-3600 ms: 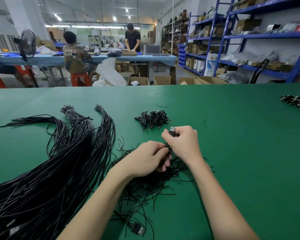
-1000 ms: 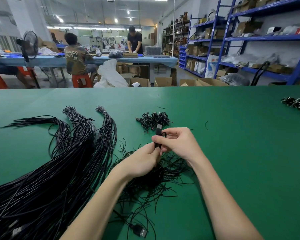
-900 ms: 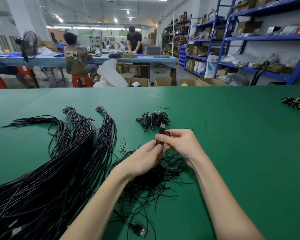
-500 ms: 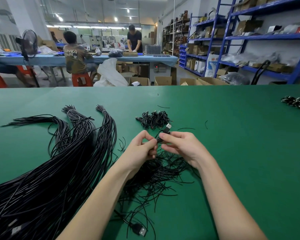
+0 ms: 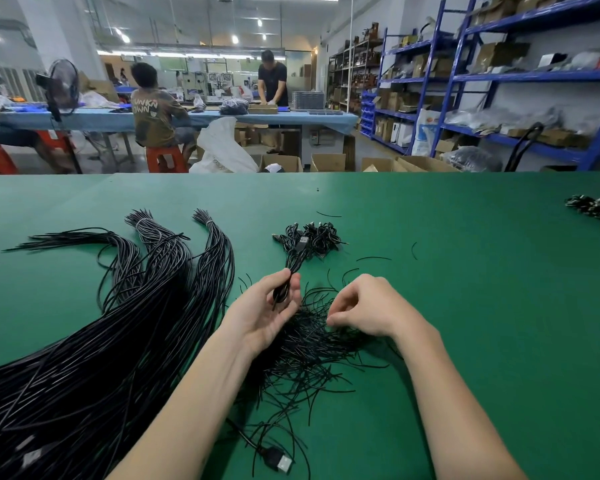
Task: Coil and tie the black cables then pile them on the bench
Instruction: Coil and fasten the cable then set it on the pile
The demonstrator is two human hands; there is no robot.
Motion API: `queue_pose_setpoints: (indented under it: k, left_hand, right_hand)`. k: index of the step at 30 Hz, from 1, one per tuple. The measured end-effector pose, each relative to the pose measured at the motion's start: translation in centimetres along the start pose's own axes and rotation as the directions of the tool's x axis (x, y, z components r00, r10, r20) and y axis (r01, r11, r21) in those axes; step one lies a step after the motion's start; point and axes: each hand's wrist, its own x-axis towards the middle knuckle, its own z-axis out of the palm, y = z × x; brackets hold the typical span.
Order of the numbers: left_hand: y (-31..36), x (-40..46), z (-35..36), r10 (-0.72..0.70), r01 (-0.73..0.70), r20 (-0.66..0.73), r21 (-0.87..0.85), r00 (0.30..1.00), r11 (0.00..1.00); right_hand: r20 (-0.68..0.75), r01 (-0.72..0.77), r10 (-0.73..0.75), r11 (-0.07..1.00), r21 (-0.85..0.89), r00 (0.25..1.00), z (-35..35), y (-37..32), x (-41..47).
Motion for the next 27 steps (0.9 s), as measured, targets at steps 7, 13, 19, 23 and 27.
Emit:
queue_pose_setpoints:
  k: [7, 13, 19, 23, 27]
  left_hand:
    - [-0.2, -0.2, 0.1, -0.013, 0.012, -0.016, -0.020, 1.000, 1.000]
    - [-0.3, 0.2, -0.3, 0.082, -0.081, -0.031, 0.015, 0.996, 0.997]
    - [-0.9, 0.6, -0.1, 0.239, -0.235, -0.002, 0.181, 0.971, 0.955]
    - [-1.3, 0.8, 0.0, 0.335, -0.326, 0.016, 0.272, 0.942, 0.905]
    - [-1.7, 0.9, -0.1, 0.402, -0.388, 0.039, 0.367, 0.915, 0.846]
  right_hand:
    - [-0.055, 0.003, -0.005, 0.999, -0.035, 0.998, -1.0, 0.4, -0.2]
    - [-0.185, 0.013, 0.015, 0.988, 0.154, 0.983, -1.5, 1.7, 0.1]
    - [-0.257, 0.153, 0.055, 0.677, 0.720, 0.965, 0.6, -1.6, 0.7]
    - [-0.337, 0.216, -0.030, 0.818, 0.532, 0.941, 2.4, -2.8, 0.9]
    - [-0.406, 0.229, -0.036, 0.870, 0.437, 0.913, 2.2, -2.3, 1.0]
